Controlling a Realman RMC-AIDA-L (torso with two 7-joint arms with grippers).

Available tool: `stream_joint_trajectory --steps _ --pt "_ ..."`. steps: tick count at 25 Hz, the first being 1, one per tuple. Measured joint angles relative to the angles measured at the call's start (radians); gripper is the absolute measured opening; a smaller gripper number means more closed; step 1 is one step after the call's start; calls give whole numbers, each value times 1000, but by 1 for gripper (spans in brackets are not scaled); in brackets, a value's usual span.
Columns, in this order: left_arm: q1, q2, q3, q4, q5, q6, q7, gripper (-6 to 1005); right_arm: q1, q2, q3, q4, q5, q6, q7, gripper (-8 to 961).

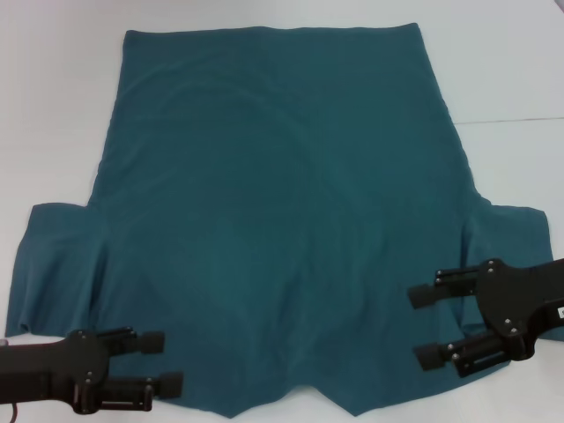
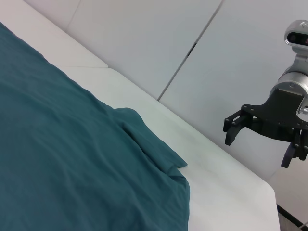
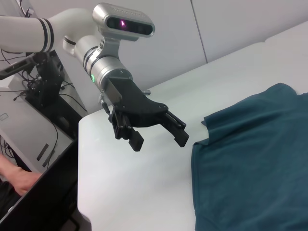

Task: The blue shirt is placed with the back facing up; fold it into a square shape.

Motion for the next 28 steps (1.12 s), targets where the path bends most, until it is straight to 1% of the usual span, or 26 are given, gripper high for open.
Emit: stream_joint_trajectory --steps 20,21,22,24,26,27,28 --pt "0 0 -7 6 0 -4 -20 923 4 4 -2 0 0 1 1 909" --pt "0 2 -12 16 0 -9 -39 923 5 4 -2 0 0 1 1 909" --pt "8 6 -19 56 0 -25 -96 922 6 5 -2 0 0 2 2 909" --pt "20 7 -28 99 0 -41 -146 921 7 5 -2 0 0 2 5 909" --pt "35 5 -39 158 1 -57 -205 920 7 5 -2 0 0 2 6 909" --pt "48 3 -45 209 12 -67 -257 919 7 5 -2 0 0 2 6 909" --pt "48 3 -45 209 12 -67 -257 919 7 5 -2 0 0 2 6 909"
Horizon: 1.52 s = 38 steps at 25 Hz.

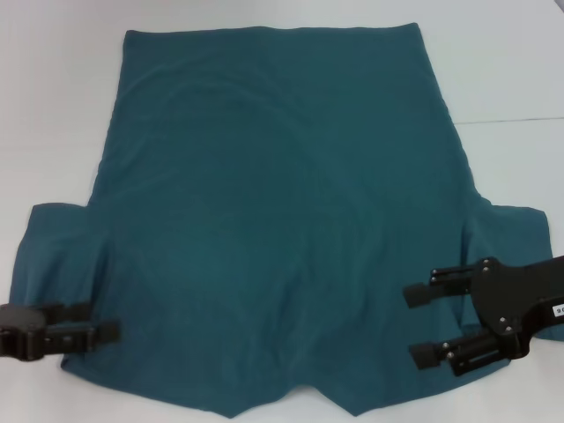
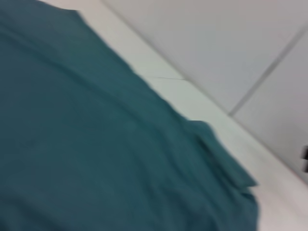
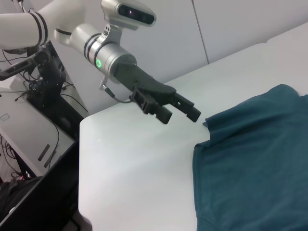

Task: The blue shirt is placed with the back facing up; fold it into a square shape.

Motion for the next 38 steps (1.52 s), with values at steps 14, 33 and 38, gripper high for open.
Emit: stream_joint_trajectory --steps 14,33,38 --pt "16 -33 6 69 166 -334 -224 911 13 1 0 0 -1 0 8 909" --pt "23 -94 22 62 221 -537 -176 777 38 4 0 0 -1 10 24 908" --pt "28 -100 13 55 206 -552 -158 730 40 4 0 0 -1 15 34 908"
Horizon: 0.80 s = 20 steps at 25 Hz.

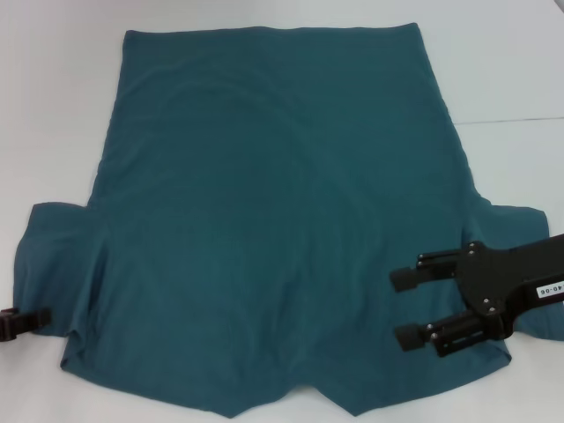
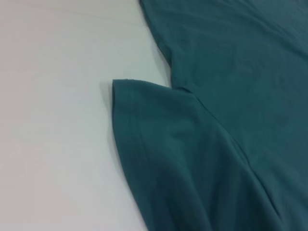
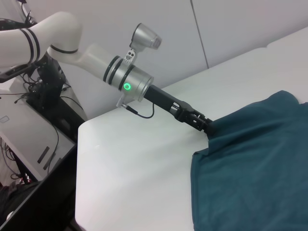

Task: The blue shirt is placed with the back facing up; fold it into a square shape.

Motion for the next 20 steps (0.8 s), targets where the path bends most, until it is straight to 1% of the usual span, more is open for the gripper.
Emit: stream_joint_trajectory --steps 4,9,20 --pt "2 -4 -4 -1 -3 -24 -3 693 0 0 0 0 1 3 1 908" --pt "1 -4 2 -6 3 -53 -24 459 4 1 0 0 3 4 2 908" --pt "-7 -4 4 -7 -2 -42 -34 27 15 2 4 0 5 13 3 908"
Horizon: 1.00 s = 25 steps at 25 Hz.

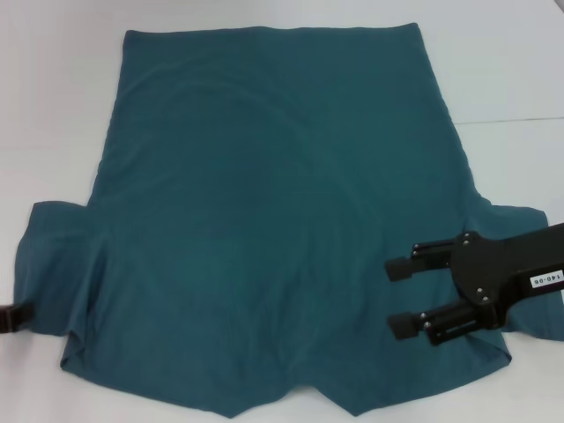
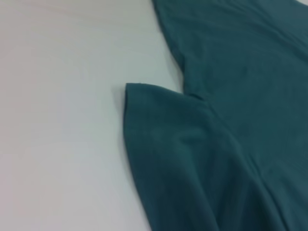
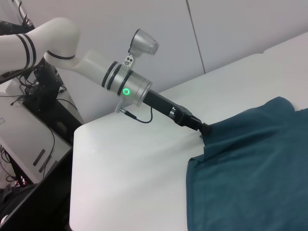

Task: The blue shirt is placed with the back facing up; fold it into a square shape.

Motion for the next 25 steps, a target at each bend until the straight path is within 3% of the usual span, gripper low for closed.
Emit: stream_joint_trajectory --steps 6,11,16,25 --pt "-31 3 2 18 -4 54 -17 0 1 0 7 0 2 0 0 908" --pt "-66 -12 2 90 -7 116 -29 -1 -1 2 13 0 3 0 0 909" --pt "-119 -12 11 100 -10 152 -43 -1 -4 7 24 0 3 0 0 909" --pt "-176 -19 199 55 -20 106 -61 26 -10 9 40 0 5 0 -5 908"
